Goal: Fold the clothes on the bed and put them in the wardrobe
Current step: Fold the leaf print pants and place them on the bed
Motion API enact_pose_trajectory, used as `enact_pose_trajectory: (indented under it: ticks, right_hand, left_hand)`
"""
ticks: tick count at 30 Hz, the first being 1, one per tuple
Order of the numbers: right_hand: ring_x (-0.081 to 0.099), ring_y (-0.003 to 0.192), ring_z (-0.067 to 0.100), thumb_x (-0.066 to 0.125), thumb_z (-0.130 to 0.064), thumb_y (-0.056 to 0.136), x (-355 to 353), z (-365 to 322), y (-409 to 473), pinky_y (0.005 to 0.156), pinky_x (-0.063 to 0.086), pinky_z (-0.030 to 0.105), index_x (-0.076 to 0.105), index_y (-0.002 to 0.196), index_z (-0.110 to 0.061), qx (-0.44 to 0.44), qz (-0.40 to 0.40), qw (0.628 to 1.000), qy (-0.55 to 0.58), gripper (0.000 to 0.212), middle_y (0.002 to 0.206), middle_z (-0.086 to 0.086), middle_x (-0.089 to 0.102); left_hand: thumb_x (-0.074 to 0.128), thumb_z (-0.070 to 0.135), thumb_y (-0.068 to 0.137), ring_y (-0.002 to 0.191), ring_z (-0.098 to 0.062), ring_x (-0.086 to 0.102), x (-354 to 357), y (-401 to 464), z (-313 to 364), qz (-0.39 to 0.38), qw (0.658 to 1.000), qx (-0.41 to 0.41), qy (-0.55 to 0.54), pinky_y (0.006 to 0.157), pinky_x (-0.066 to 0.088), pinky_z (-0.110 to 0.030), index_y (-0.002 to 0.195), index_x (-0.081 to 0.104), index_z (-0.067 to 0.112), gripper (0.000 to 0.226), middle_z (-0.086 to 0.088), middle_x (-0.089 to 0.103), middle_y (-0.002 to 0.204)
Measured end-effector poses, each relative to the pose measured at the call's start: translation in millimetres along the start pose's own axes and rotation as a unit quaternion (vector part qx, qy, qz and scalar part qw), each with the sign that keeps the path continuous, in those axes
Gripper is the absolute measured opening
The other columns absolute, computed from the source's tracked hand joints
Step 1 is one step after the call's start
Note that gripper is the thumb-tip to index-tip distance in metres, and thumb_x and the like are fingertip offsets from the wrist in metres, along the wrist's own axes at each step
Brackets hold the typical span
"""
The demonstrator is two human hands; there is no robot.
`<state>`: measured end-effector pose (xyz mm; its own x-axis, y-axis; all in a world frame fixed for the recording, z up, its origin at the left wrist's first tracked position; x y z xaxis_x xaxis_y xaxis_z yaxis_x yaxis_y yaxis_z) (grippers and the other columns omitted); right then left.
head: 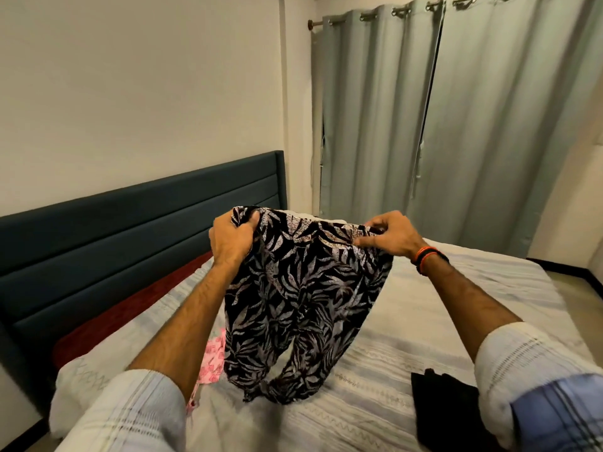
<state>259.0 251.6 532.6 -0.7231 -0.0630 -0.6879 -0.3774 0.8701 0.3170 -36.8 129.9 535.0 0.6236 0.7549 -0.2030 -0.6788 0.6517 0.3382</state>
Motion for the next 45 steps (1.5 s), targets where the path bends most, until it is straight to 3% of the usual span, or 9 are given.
enact_pose_trajectory:
  ticks: [9, 17, 20, 23, 26, 29, 34, 41, 45]
  right_hand:
    - [0.072, 0.076, 0.023, 0.09, -0.015, 0.065, -21, -2, -5, 0.077, 0.058, 0.04, 0.074, 0.079, -0.008, 0.051, 0.131, 0.917, 0.373, 0.023, 0.081, 0.008, 0.075]
    - [0.071, 0.093, 0.035, 0.088, -0.023, 0.067, -40, -21, 0, 0.09, 0.056, 0.052, 0.069, 0.098, 0.007, 0.018, 0.111, 0.926, 0.361, 0.046, 0.095, 0.018, 0.074]
    - [0.07, 0.094, 0.032, 0.091, -0.026, 0.059, -51, -23, 1, 0.094, 0.052, 0.054, 0.072, 0.094, -0.003, 0.022, 0.047, 0.905, 0.423, 0.046, 0.096, 0.015, 0.074]
    - [0.07, 0.072, 0.019, 0.087, -0.019, 0.07, -45, -35, 2, 0.077, 0.059, 0.036, 0.07, 0.077, -0.008, 0.062, 0.085, 0.941, 0.321, 0.022, 0.076, 0.007, 0.073]
    - [0.056, 0.058, 0.01, 0.082, -0.027, 0.077, -27, -50, 1, 0.045, 0.04, 0.016, 0.057, 0.062, -0.019, 0.112, 0.18, 0.97, 0.119, 0.03, 0.062, -0.005, 0.059]
    - [0.057, 0.061, 0.011, 0.08, -0.028, 0.079, -3, -57, 6, 0.044, 0.034, 0.015, 0.054, 0.059, -0.02, 0.126, 0.205, 0.966, 0.088, 0.033, 0.06, -0.006, 0.057]
    - [0.053, 0.054, 0.01, 0.079, -0.03, 0.08, 28, -74, 10, 0.042, 0.032, 0.016, 0.054, 0.059, -0.017, 0.112, 0.182, 0.975, 0.062, 0.035, 0.058, -0.004, 0.057]
    - [0.065, 0.071, 0.02, 0.074, -0.033, 0.081, 57, -90, 9, 0.064, 0.054, 0.028, 0.066, 0.065, -0.013, 0.113, 0.152, 0.98, 0.063, 0.027, 0.074, 0.007, 0.071]
    - [0.064, 0.074, 0.019, 0.071, -0.036, 0.086, 64, -92, 6, 0.064, 0.05, 0.026, 0.073, 0.079, -0.009, 0.112, 0.128, 0.984, 0.059, 0.028, 0.077, 0.006, 0.07]
  left_hand:
    - [0.07, 0.042, 0.084, 0.089, -0.016, 0.068, -6, -4, 30, 0.016, 0.999, -0.004, -0.051, 0.09, 0.055, -0.041, 0.077, 0.07, 0.026, 0.017, 0.007, 0.072, 0.085]
    - [0.071, 0.026, 0.088, 0.092, -0.022, 0.071, -16, 0, 42, -0.039, 0.99, -0.029, -0.129, 0.087, 0.057, -0.039, 0.087, 0.071, 0.022, 0.004, -0.004, 0.075, 0.092]
    - [0.07, 0.014, 0.087, 0.094, -0.027, 0.072, -20, -2, 46, -0.151, 0.935, -0.108, -0.301, 0.083, 0.059, -0.041, 0.095, 0.072, 0.006, 0.011, -0.012, 0.075, 0.099]
    - [0.074, 0.016, 0.084, 0.084, -0.024, 0.073, -19, 7, 39, -0.122, 0.962, -0.128, -0.208, 0.068, 0.06, -0.033, 0.091, 0.071, 0.005, 0.013, -0.011, 0.076, 0.093]
    - [0.074, 0.03, 0.081, 0.089, -0.027, 0.069, -12, 11, 32, -0.02, 0.996, -0.081, 0.041, 0.081, 0.058, -0.039, 0.076, 0.064, 0.01, 0.023, -0.009, 0.071, 0.091]
    - [0.07, 0.036, 0.083, 0.086, -0.025, 0.061, 2, -2, 38, 0.015, 0.995, -0.062, 0.078, 0.077, 0.052, -0.032, 0.076, 0.059, 0.01, 0.029, -0.007, 0.064, 0.09]
    - [0.072, 0.04, 0.082, 0.079, -0.022, 0.062, 34, -18, 41, -0.039, 0.995, -0.019, 0.086, 0.074, 0.054, -0.031, 0.082, 0.068, 0.006, 0.034, -0.004, 0.065, 0.082]
    - [0.069, 0.026, 0.081, 0.066, -0.02, 0.062, 60, -41, 46, -0.098, 0.991, 0.029, 0.092, 0.065, 0.051, -0.032, 0.06, 0.062, 0.011, 0.026, 0.0, 0.063, 0.062]
    - [0.065, 0.021, 0.083, 0.067, -0.019, 0.06, 65, -47, 45, -0.118, 0.988, 0.023, 0.093, 0.055, 0.045, -0.026, 0.065, 0.064, 0.01, 0.021, -0.002, 0.063, 0.066]
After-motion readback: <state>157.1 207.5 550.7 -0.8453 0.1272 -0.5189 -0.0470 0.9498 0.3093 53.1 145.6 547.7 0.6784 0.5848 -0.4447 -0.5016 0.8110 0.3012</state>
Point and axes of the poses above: each hand's wrist, its own y-axis towards the middle knuckle, its own x-axis out of the palm, z = x × y, the point moved 3 cm from there along y, towards the middle knuckle
